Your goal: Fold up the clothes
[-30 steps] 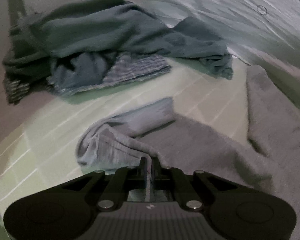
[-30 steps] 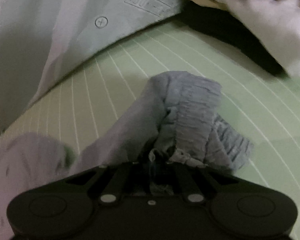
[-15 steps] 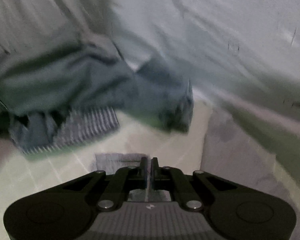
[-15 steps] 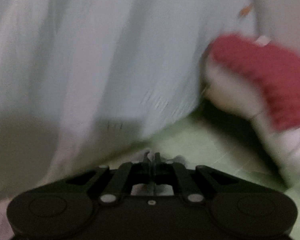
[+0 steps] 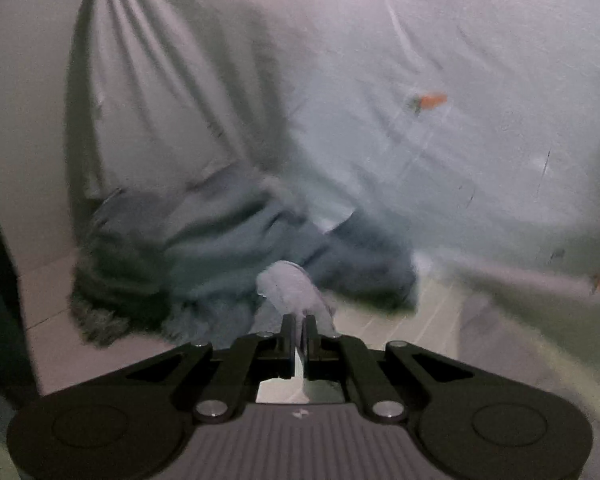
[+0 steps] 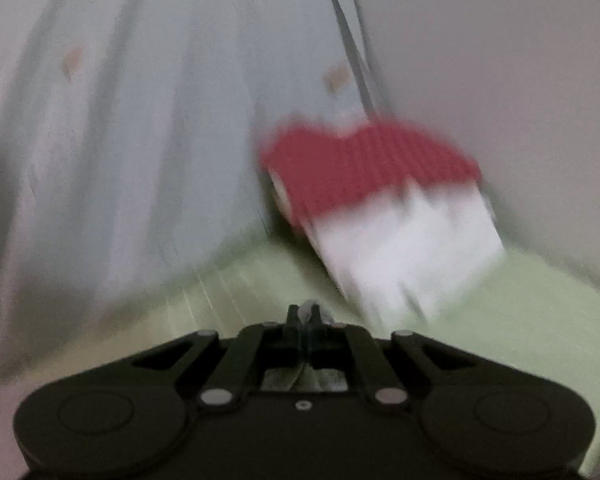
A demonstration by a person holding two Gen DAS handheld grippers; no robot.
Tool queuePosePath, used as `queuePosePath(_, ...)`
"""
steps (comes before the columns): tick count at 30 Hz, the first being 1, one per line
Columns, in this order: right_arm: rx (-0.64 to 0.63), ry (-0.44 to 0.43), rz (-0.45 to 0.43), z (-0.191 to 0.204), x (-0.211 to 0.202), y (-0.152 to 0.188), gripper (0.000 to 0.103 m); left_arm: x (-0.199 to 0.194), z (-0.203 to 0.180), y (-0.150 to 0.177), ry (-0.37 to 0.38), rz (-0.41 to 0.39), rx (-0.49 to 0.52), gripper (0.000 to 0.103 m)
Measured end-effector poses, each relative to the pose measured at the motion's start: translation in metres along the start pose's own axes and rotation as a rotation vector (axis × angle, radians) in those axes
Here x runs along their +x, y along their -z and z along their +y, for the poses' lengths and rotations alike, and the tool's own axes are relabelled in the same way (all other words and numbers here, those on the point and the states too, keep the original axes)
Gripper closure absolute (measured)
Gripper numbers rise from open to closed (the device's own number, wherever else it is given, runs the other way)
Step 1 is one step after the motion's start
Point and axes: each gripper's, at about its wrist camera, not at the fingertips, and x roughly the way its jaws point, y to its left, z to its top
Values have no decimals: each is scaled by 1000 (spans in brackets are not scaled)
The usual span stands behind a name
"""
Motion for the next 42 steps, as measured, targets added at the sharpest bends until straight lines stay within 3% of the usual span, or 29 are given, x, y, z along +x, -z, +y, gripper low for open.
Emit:
queuePosePath(2, 15, 30, 122, -14, 9, 31, 95, 5, 5, 20, -11, 65, 15, 100)
queuePosePath(5, 42, 64, 216, -24, 14, 62, 83, 10, 9, 44, -18, 153, 39, 99)
queuePosePath(7, 78, 66, 206, -25, 7, 69, 62, 11, 12, 51, -26, 177, 43, 97)
queuePosePath(11, 47, 43, 162, -10, 0, 63, 44, 8, 13, 50, -38, 176, 43, 93)
queuePosePath(13, -15, 45, 133, 3, -1, 57, 25, 5, 12, 46, -35, 164, 47, 83)
queuePosePath(16, -83, 38, 104, 18, 3, 48, 20, 3, 10, 39, -26, 148, 52, 73)
queuePosePath(25, -128, -9, 102, 58, 36, 36, 17, 29, -28, 33, 59, 207, 149, 49)
queuePosePath(31, -114, 1, 161, 73, 79, 21, 20, 77, -56, 40, 104, 313, 207, 47)
queuePosePath(37, -83, 29, 252, 79, 134, 0, 34, 129, -85, 42, 94, 400, 206, 45)
queuePosePath(42, -77, 140, 368, 90, 179, 0, 30, 167, -105, 45, 11, 451, 283, 38)
